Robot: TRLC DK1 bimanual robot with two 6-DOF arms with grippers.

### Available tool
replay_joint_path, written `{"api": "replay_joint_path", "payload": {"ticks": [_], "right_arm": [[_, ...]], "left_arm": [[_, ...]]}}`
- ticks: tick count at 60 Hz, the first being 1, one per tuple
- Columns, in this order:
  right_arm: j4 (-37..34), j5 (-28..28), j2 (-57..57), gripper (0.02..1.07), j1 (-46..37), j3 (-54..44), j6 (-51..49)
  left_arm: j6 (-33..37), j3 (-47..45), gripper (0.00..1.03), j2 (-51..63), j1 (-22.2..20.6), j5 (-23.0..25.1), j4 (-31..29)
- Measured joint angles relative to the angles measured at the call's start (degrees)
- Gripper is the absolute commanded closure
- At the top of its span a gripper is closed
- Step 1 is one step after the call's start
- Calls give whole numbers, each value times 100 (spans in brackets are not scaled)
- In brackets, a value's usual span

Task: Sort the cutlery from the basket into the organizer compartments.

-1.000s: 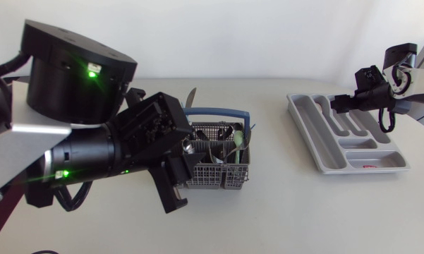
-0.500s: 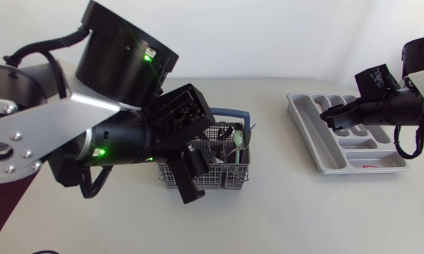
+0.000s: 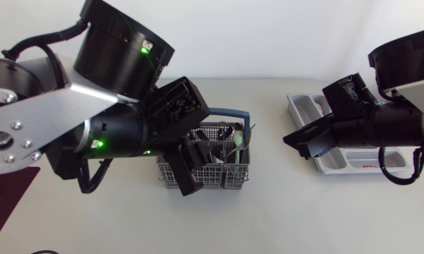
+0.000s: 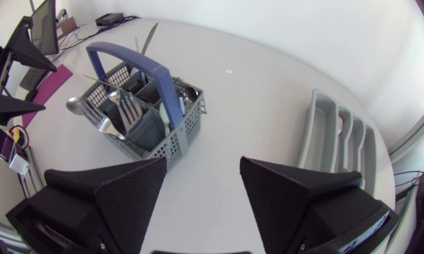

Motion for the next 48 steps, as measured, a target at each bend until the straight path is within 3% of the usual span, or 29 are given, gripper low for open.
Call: {"api": "replay_joint_path", "payload": {"ticks": [20, 48], "right_arm": [[-33, 74, 59, 32, 734, 4, 369], [-57, 323, 1016, 41, 1309, 684, 415]], "left_arm": [[-4, -107, 43, -251, 28, 0, 4], [-4, -118, 43, -254, 61, 0, 4]]}}
